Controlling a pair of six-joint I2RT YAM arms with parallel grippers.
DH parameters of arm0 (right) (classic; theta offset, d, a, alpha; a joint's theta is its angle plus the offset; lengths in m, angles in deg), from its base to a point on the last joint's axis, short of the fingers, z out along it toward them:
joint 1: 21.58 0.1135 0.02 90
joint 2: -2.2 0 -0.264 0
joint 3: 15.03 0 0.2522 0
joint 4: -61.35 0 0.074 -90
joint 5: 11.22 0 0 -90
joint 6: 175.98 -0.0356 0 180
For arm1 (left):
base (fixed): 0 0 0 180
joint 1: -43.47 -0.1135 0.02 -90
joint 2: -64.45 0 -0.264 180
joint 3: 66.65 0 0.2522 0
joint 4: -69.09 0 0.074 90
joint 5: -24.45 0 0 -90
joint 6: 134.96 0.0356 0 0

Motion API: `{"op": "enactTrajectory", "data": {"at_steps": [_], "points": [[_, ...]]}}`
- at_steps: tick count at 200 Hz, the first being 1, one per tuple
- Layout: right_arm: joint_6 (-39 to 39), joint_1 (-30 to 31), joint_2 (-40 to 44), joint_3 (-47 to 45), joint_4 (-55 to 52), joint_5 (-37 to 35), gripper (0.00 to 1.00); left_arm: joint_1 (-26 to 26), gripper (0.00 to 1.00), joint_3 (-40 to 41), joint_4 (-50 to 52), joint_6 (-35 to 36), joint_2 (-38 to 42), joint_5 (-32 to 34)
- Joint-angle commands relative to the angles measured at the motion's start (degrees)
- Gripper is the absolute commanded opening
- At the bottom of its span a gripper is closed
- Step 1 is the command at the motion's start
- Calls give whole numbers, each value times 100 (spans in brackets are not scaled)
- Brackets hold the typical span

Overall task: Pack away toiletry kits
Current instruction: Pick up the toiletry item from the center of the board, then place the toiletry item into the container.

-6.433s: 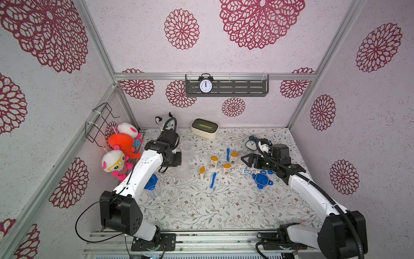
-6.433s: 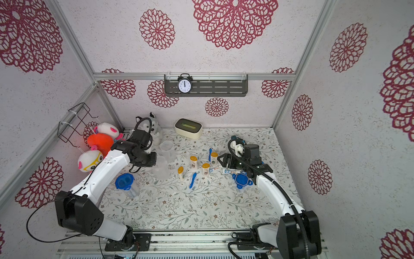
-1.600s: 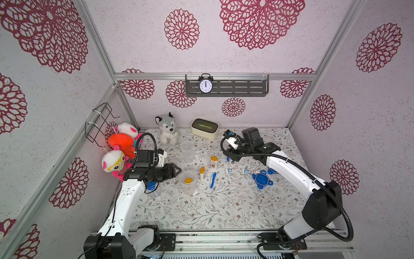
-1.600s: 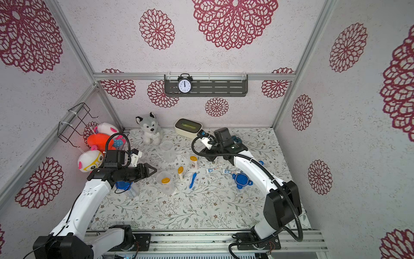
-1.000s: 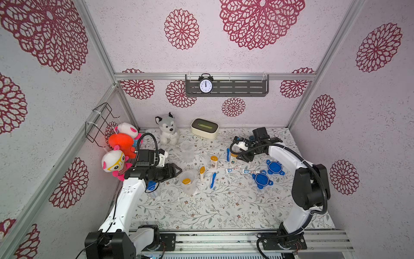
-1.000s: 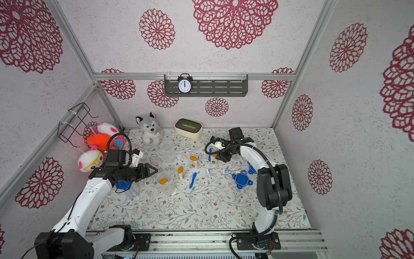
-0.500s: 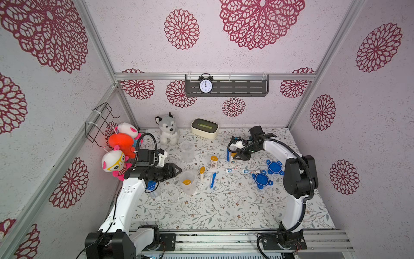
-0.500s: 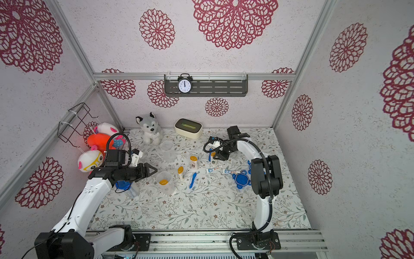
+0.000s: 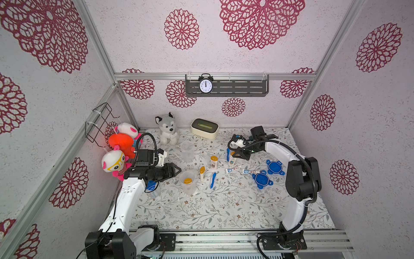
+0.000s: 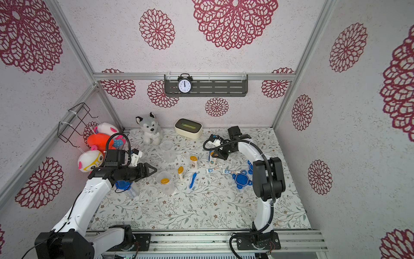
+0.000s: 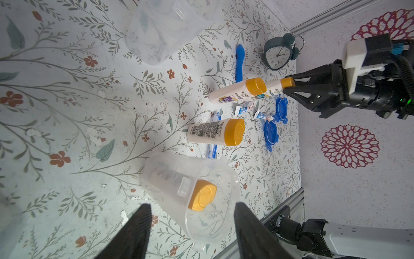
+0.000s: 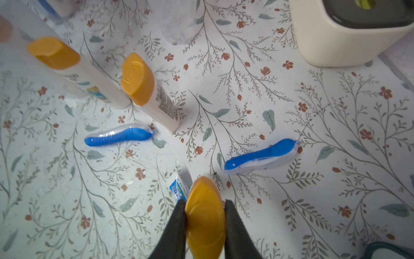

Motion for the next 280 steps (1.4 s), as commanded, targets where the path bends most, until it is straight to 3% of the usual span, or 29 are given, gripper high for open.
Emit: {"op": "enactTrajectory", "data": {"at_steps": [1, 45, 86, 108, 191, 280], "points": [[-1448, 133, 1178, -52, 754, 373, 17, -32, 63, -3, -153, 65, 21, -109], [-2248, 1429, 2152, -480, 1211, 208, 20, -32, 63, 15, -159, 21, 13, -99], [-3015, 2440, 2072, -504, 1888, 405, 19, -41, 62, 6, -149, 2, 12, -59], [-3108, 2790, 1794, -237, 1737, 263, 19, -41, 62, 24, -159, -25, 38, -37], [-3416, 3169, 1294, 30, 1954, -135, 18, -37, 62, 42, -179, -52, 35, -39], [-2703, 3337, 632, 626, 1341, -479, 18, -39, 62, 50, -181, -44, 0, -63]]}}
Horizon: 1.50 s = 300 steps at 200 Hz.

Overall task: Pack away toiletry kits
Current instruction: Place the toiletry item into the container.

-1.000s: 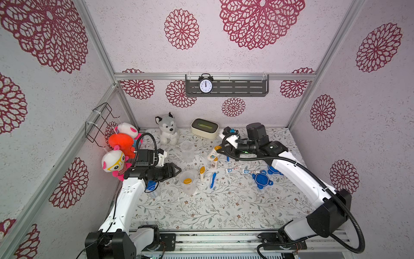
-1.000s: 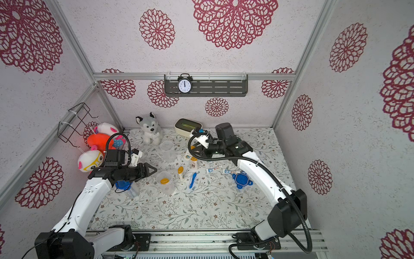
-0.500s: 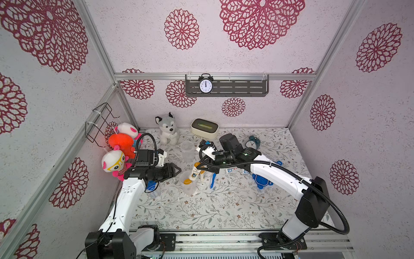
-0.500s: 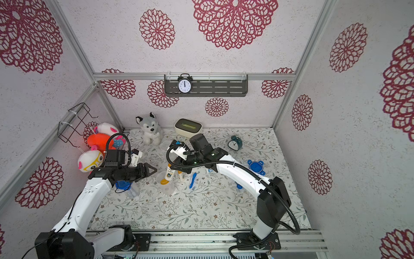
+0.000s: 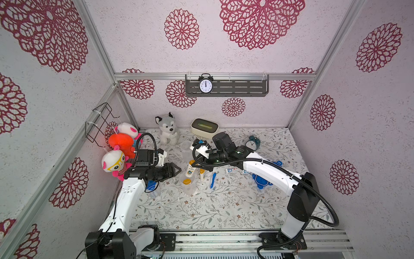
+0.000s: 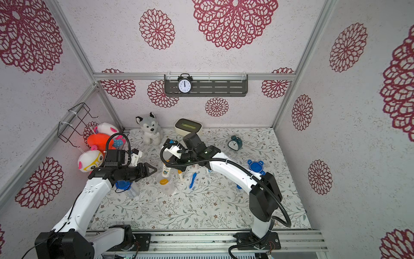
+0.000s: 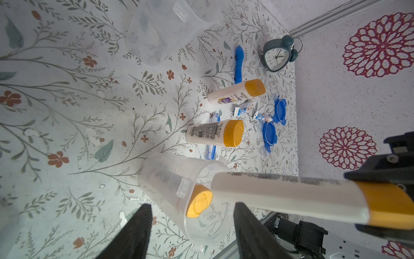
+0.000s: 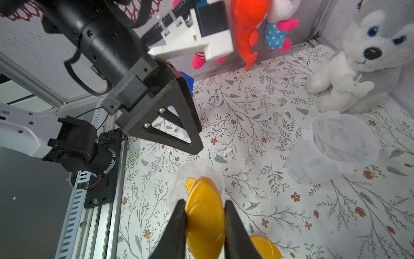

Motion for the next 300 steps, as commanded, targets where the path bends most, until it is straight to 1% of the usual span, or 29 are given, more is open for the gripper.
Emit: {"op": "enactTrajectory", "data": {"at_steps": [1, 42, 66, 93, 117, 147, 158, 178, 190, 207, 230, 245, 256, 276, 287, 300], "points": [[303, 48, -48, 298, -140, -64, 18, -40, 62, 33, -137, 23, 2, -52], [565, 114, -318, 597, -466, -70, 18, -41, 62, 33, -133, 31, -9, -77], [739, 174, -560, 823, -799, -200, 23, -41, 62, 30, -130, 32, -23, -96], [891, 276, -760, 1029, -1079, -396, 26, -41, 62, 28, -136, 38, -31, -88], [939, 340, -911, 1106, -1176, -498, 27, -41, 62, 30, -135, 46, -41, -103], [921, 380, -954, 1115, -1167, -422, 29, -41, 62, 32, -135, 30, -35, -89], [905, 390, -942, 1106, -1167, -416, 32, -41, 62, 33, -137, 32, -32, -92], [850, 383, -879, 1073, -1160, -443, 38, -43, 62, 41, -136, 29, -23, -70], [761, 382, -783, 1000, -1095, -460, 41, -41, 62, 40, -133, 34, -23, -70], [636, 376, -542, 825, -941, -542, 47, -36, 62, 30, -141, 34, -25, -67], [113, 243, -109, 535, -785, -1017, 51, -16, 62, 24, -133, 50, -49, -103], [-589, -11, 214, 168, -652, -1497, 52, 7, 62, 15, -140, 59, -58, -126], [-1333, -309, 502, -203, -489, -1898, 52, 31, 62, 6, -142, 68, -58, -140], [-2600, -1019, 906, -913, -318, -2254, 52, 46, 62, 6, -154, 62, -84, -151], [-3058, -1374, 1030, -1254, -277, -2458, 52, 64, 63, -7, -160, 57, -101, -149], [-3477, -1734, 976, -1470, -268, -2630, 52, 73, 62, -12, -159, 58, -119, -141]]}}
